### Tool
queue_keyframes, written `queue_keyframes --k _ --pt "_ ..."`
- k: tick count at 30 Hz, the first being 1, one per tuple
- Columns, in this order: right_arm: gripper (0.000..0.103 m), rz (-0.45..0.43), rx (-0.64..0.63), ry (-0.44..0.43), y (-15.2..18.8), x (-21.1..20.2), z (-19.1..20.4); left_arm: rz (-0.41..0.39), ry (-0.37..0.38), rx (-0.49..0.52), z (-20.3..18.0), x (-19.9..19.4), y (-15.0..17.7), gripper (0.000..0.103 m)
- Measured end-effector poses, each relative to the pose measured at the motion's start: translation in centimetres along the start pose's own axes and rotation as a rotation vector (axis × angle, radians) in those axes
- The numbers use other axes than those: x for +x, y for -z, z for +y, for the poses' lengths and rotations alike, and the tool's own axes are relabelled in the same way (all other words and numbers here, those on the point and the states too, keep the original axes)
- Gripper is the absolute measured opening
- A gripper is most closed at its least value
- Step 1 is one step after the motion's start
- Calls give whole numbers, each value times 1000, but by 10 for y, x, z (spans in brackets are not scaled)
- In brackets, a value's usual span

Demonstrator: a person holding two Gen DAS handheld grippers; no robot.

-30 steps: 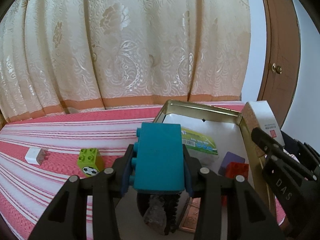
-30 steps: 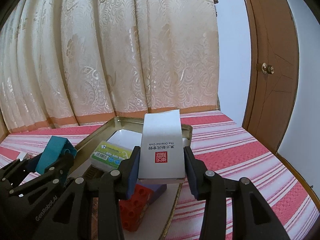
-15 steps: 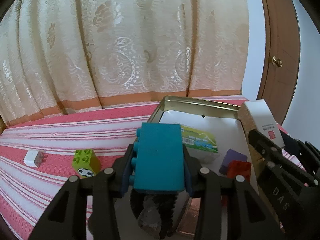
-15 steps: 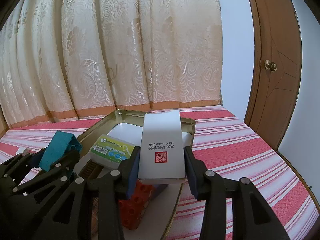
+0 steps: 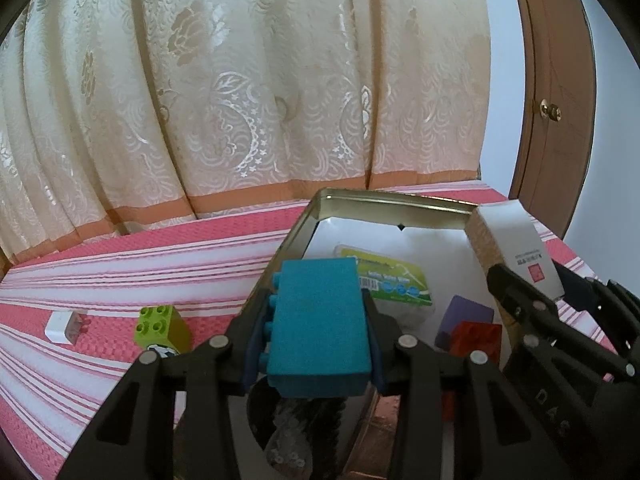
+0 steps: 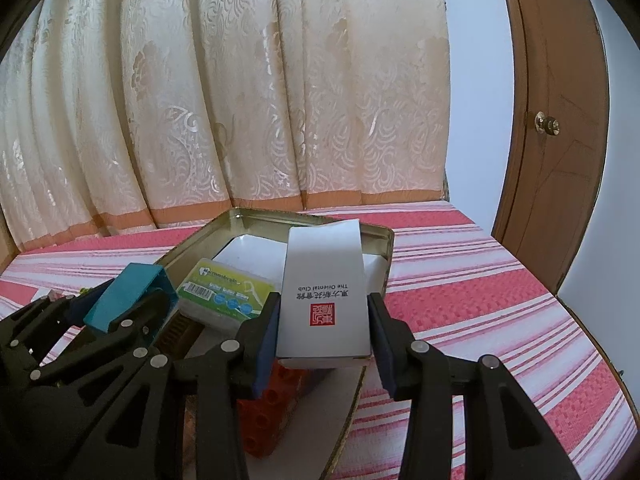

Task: Organize rigid objects
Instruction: 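Release the teal brick with the left tool while the right tool releases the white box in the tray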

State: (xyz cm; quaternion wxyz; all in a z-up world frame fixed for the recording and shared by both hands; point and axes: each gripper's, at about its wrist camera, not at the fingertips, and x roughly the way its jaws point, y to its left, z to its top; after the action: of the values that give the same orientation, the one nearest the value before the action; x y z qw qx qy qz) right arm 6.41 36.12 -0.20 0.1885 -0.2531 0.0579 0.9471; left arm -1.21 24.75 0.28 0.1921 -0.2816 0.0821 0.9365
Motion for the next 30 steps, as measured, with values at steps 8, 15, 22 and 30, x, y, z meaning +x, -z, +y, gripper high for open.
queue_keyframes --k 8,15,22,30 --pt "45 9 -18 5 2 2 3 12 -14 30 -3 2 -1 41" --pt "45 30 -23 -6 2 6 4 37 -22 41 -9 7 -4 41" --pt "45 44 -19 -15 3 8 4 82 -29 32 -6 15 -3 58" --pt "81 -3 79 41 2 1 -11 1 -116 -39 15 1 -4 103"
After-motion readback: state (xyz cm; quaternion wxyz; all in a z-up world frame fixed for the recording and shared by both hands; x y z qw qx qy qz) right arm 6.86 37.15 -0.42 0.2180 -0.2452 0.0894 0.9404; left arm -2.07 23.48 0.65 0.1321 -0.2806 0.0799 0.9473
